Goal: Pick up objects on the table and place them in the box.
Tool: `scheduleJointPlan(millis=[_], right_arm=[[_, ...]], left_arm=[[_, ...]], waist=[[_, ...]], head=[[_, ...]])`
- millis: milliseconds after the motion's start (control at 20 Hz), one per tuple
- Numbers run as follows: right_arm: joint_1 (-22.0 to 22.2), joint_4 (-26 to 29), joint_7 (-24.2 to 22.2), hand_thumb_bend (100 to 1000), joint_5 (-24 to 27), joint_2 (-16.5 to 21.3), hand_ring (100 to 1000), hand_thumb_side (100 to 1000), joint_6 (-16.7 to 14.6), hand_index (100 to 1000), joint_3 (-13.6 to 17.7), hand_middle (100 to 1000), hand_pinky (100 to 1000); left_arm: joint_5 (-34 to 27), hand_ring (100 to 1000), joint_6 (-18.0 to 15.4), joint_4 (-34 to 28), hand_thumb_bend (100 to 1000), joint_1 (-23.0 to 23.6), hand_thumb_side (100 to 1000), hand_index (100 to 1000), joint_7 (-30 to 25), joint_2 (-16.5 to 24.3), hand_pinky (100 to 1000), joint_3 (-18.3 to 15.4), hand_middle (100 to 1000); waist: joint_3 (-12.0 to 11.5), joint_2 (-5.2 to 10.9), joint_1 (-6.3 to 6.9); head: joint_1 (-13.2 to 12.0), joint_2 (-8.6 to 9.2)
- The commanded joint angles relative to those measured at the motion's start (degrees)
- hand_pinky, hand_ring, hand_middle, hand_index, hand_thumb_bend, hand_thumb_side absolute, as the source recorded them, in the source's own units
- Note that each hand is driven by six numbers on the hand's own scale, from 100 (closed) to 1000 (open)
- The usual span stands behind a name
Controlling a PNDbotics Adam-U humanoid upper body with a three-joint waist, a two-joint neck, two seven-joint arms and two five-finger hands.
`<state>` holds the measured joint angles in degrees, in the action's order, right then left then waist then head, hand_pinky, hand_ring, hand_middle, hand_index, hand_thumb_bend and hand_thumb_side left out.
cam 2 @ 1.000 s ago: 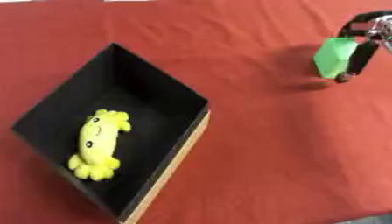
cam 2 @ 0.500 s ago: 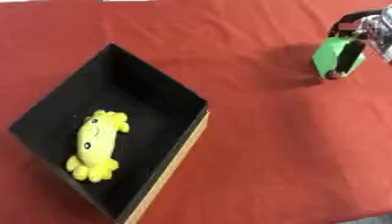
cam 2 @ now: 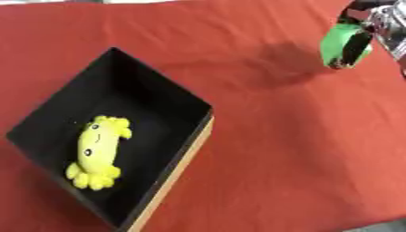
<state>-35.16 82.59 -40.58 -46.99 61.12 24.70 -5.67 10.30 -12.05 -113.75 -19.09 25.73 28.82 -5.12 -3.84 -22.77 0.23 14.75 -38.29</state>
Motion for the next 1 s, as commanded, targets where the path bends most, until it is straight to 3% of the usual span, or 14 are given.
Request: scheduleJointPlan(millis=[50,300,550,850,1000], right_arm=[[0.07,4.25,2.15,271,0.48,1.79,610,100,0.55,530,1.71,461,705],[-0.47,10.88,6.18,240,2.97,1.53,606,100,-2.76,531,-0.08,461,693],[-3.63,17.76,8.04,201,7.09,-0.62,593,100,-6.97,529,-6.24,457,671],[-10.83,25.47,4.12,147,11.83,-6.0,588,100,-11.71,532,-13.93,459,660],[-14.62,31.23,-0.98,131,11.17,-9.64,586,100,-18.43,533,-16.27,460,657]], left_arm=[[0.13,850,-0.08,-0.84,100,-0.19,453,801,-0.11,1.62,525,-0.33,702],[0.09,849,-0.18,-0.84,100,-0.28,450,801,-0.09,1.55,527,-0.25,703],[-0.35,848,-0.34,-0.84,100,-0.83,449,801,-0.71,1.21,529,0.38,703],[-0.66,847,-0.4,-0.84,100,-0.77,446,801,-1.05,1.05,531,0.48,703],[-0.64,847,-0.36,-0.84,100,-0.41,446,801,-0.93,0.93,531,0.28,702]], waist=[[0.11,1.7,-0.12],[0.06,2.34,-0.37],[-1.02,3.25,-0.98],[-1.07,4.37,-1.4],[-0.32,4.86,-1.4]], head=[[-0.14,-0.27],[-0.28,-0.81],[0.4,-1.49],[-0.65,-2.65],[-1.52,-3.06]])
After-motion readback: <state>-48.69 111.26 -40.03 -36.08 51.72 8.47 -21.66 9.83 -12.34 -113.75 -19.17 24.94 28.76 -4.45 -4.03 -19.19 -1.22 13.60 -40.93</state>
